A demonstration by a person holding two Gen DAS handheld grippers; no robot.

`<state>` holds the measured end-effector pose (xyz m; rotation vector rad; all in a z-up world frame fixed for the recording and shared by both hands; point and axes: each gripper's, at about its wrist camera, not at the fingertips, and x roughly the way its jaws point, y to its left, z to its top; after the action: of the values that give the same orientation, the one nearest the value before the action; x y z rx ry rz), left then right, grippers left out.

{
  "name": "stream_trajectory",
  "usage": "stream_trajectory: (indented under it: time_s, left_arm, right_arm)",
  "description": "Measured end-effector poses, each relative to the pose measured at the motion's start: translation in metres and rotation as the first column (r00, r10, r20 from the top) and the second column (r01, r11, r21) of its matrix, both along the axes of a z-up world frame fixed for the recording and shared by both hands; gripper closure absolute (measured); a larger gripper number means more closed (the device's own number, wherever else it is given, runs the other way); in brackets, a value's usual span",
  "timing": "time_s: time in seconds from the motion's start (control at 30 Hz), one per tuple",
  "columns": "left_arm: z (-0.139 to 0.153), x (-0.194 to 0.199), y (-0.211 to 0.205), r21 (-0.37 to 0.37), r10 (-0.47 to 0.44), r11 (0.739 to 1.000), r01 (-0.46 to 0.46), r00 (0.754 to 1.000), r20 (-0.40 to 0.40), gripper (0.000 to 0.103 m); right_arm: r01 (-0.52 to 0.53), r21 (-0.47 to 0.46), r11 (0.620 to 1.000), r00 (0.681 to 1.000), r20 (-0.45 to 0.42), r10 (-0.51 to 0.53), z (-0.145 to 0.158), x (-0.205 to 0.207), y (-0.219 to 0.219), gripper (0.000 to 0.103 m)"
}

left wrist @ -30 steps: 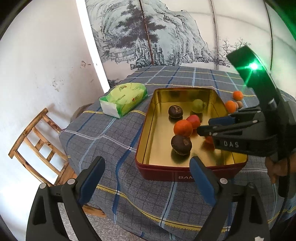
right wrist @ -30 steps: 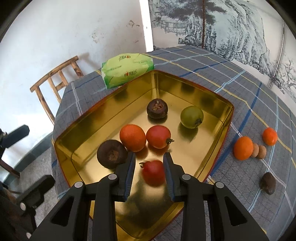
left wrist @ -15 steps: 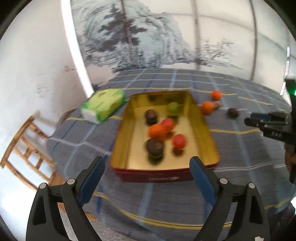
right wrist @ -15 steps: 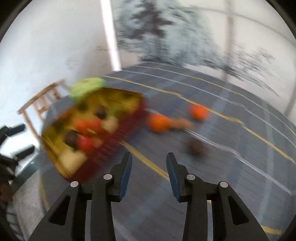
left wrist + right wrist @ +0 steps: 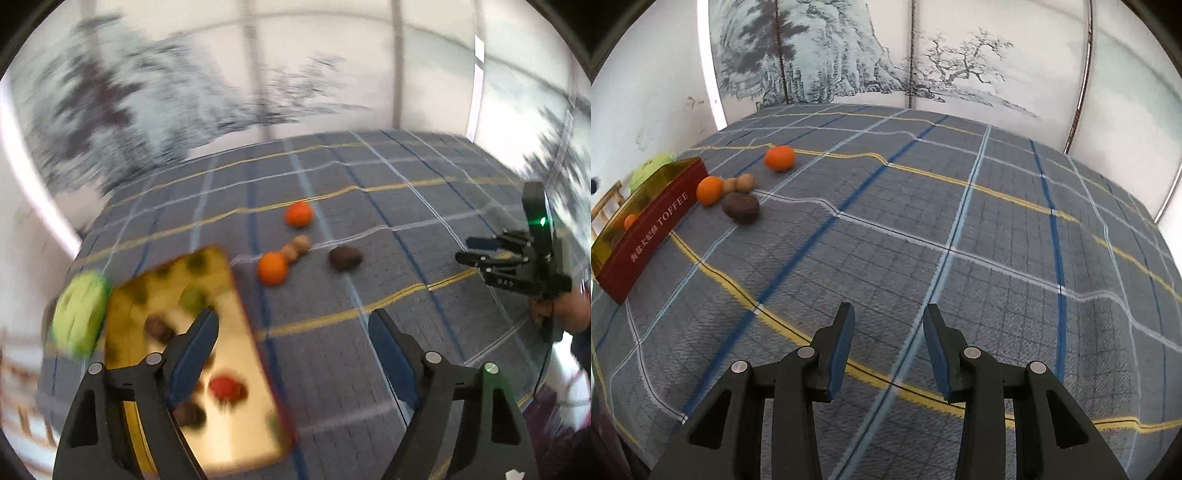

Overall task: Organize fruits
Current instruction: 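Grasp the tangerine beside the tin with the left tool, then lift the tangerine with the left tool while the right tool grasps the dark brown fruit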

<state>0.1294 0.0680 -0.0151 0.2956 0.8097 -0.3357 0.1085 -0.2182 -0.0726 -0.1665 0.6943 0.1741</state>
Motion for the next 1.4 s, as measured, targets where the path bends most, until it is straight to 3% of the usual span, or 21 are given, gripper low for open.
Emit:
stream_trajectory:
  time_s: [0.07, 0.17, 0.23, 0.37, 0.6, 0.63, 0.7, 0.83, 0.93, 1.0, 1.07, 1.17, 1.27, 1.4]
  left_arm:
    - [-0.005, 0.025, -0.014, 0.067, -0.090, 0.994, 0.091, 0.996, -0.018, 0.036]
    - [-0.023, 0.072, -0.028, 0.106, -0.209, 0.969, 0.225, 0.967, -0.144, 0.039]
    - [-0.036, 0.096, -0.033, 0.167, -0.234, 0.950, 0.265, 0.954, -0.186, 0.042]
    - [-0.061, 0.127, -0.034, 0.209, -0.269, 0.921, 0.329, 0.924, -0.271, 0.049]
    - [-0.092, 0.149, -0.027, 0.207, -0.281, 0.905, 0.371, 0.889, -0.362, 0.062]
    - [-0.092, 0.151, -0.026, 0.195, -0.276, 0.911, 0.364, 0.888, -0.366, 0.070]
    - [-0.091, 0.151, -0.023, 0.173, -0.259, 0.925, 0.339, 0.893, -0.368, 0.070]
    - [-0.085, 0.131, -0.023, 0.198, -0.177, 0.949, 0.245, 0.934, -0.309, 0.071]
    - [-0.068, 0.102, -0.016, 0.116, -0.109, 0.983, 0.144, 0.959, -0.262, 0.070]
    - [-0.057, 0.081, -0.010, 0.039, -0.056, 0.997, 0.068, 0.968, -0.245, 0.070]
    - [-0.048, 0.063, -0.008, -0.046, -0.022, 0.999, 0.011, 0.970, -0.244, 0.070]
    - [-0.035, 0.037, -0.007, -0.116, 0.027, 0.992, -0.054, 0.975, -0.221, 0.070]
    - [-0.023, 0.014, -0.006, -0.168, 0.052, 0.982, -0.085, 0.980, -0.194, 0.070]
    - [-0.011, -0.007, 0.001, -0.205, 0.086, 0.971, -0.123, 0.980, -0.182, 0.070]
  right_arm:
    - [-0.009, 0.033, 0.999, 1.000, 0.002, 0.009, 0.002, 0.000, -0.004, 0.063]
    - [-0.024, 0.052, 0.998, 1.000, 0.006, 0.024, 0.002, 0.000, -0.004, 0.063]
    - [-0.027, 0.056, 0.998, 1.000, 0.000, 0.027, 0.001, 0.001, -0.002, 0.063]
    - [-0.029, 0.084, 0.996, 1.000, -0.008, 0.029, 0.001, 0.002, -0.006, 0.063]
    - [-0.037, 0.080, 0.996, 0.999, -0.024, 0.039, -0.001, 0.003, -0.003, 0.062]
    - [-0.039, 0.078, 0.996, 0.999, -0.028, 0.042, -0.001, 0.004, -0.003, 0.062]
    - [-0.043, 0.075, 0.996, 0.998, -0.032, 0.046, -0.002, 0.005, 0.000, 0.061]
    - [-0.038, 0.076, 0.996, 0.998, -0.039, 0.041, -0.003, 0.006, 0.000, 0.061]
    - [-0.063, 0.085, 0.994, 0.997, -0.029, 0.066, -0.002, 0.004, 0.003, 0.061]
    - [-0.133, 0.115, 0.984, 0.989, -0.041, 0.139, 0.005, 0.006, 0.015, 0.061]
    - [-0.231, 0.127, 0.965, 0.970, -0.047, 0.239, 0.015, 0.011, 0.037, 0.061]
    - [-0.360, 0.067, 0.930, 0.932, -0.010, 0.362, 0.027, 0.024, 0.074, 0.044]
    - [-0.456, 0.008, 0.890, 0.890, -0.017, 0.456, 0.029, 0.043, 0.111, 0.043]
    - [-0.496, -0.066, 0.866, 0.868, -0.049, 0.493, 0.019, 0.064, 0.142, 0.043]
